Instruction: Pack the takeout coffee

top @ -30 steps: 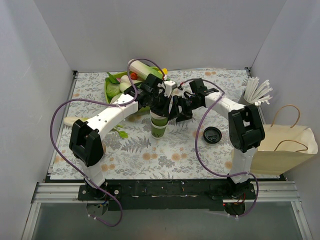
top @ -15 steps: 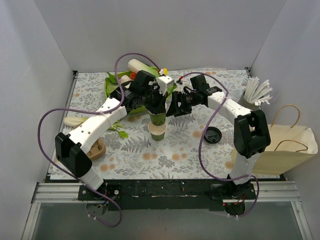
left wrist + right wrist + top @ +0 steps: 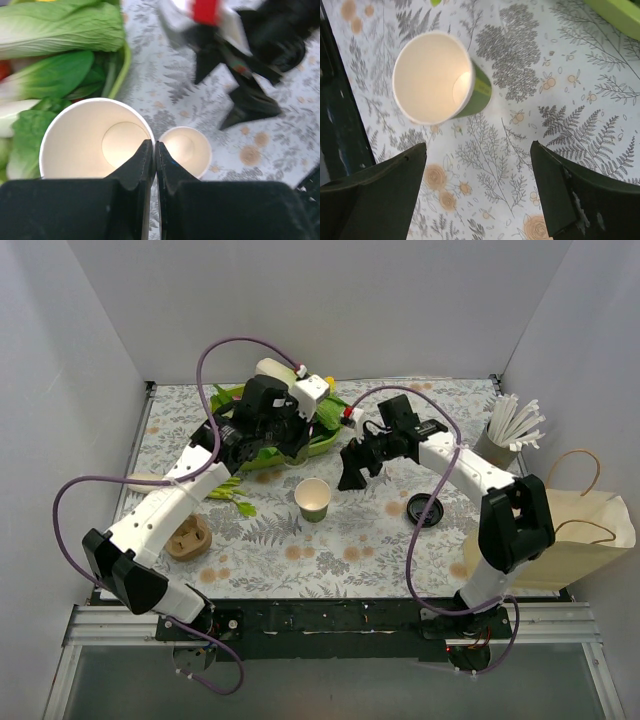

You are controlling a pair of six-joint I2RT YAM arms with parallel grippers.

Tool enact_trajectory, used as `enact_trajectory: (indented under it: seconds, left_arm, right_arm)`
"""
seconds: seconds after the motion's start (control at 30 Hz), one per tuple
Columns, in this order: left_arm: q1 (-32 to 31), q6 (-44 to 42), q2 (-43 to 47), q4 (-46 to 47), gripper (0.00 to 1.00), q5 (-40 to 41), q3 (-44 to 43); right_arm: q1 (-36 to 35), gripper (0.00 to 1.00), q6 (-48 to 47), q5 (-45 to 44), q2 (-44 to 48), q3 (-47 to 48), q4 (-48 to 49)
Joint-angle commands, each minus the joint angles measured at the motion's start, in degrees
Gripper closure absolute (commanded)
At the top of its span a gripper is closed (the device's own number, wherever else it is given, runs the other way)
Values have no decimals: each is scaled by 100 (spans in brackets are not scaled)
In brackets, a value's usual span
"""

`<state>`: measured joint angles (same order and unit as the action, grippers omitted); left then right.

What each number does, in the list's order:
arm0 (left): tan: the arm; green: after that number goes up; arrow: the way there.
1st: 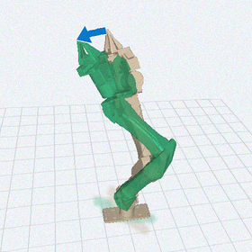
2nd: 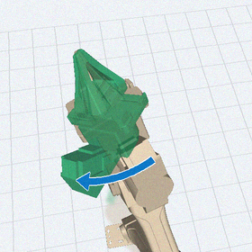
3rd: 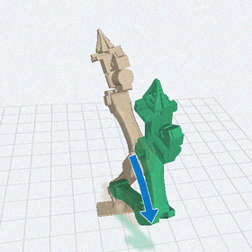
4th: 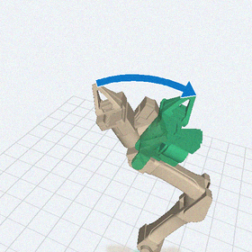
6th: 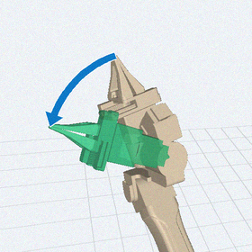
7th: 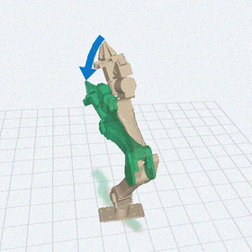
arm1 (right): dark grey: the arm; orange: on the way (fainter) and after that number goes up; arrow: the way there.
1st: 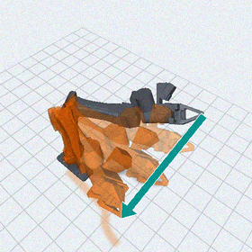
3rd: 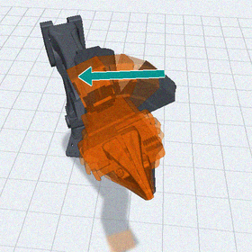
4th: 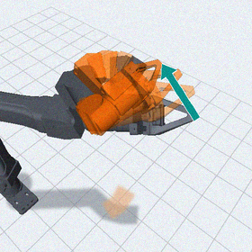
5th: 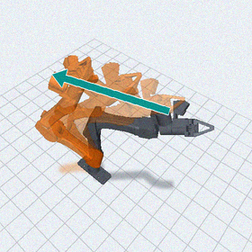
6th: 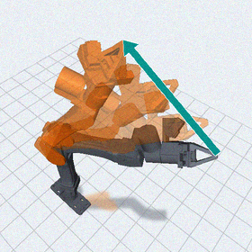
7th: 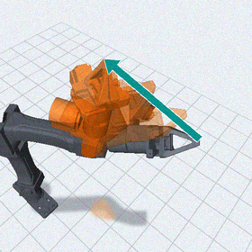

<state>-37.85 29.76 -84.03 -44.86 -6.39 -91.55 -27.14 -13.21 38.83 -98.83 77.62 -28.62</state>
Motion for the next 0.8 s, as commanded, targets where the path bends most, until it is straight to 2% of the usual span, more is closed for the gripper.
enact_trajectory:
  seconds: [0.0, 0.13, 0.37, 0.57, 0.77]
  left_arm:
    - [365, -128, 344, 451, 100, 894, -257]
    - [602, -146, 159, 592, 100, 1052, -731]
    - [796, -75, -61, 452, 100, 903, -1777]
    - [858, -67, 44, 373, 100, 877, -1700]
    - [989, 3, 185, 312, 100, 780, -1568]
  right_arm:
    - [-353, 7, -1938, -296, 636, -580, 93]
    - [-582, 7, -2256, -367, 452, -757, -21]
    - [-1126, 16, -1871, -385, -206, -864, 673]
    - [-1461, 26, -1149, -543, -891, -547, 1578]
    - [-1760, 34, -402, -508, -1708, 261, 2158]
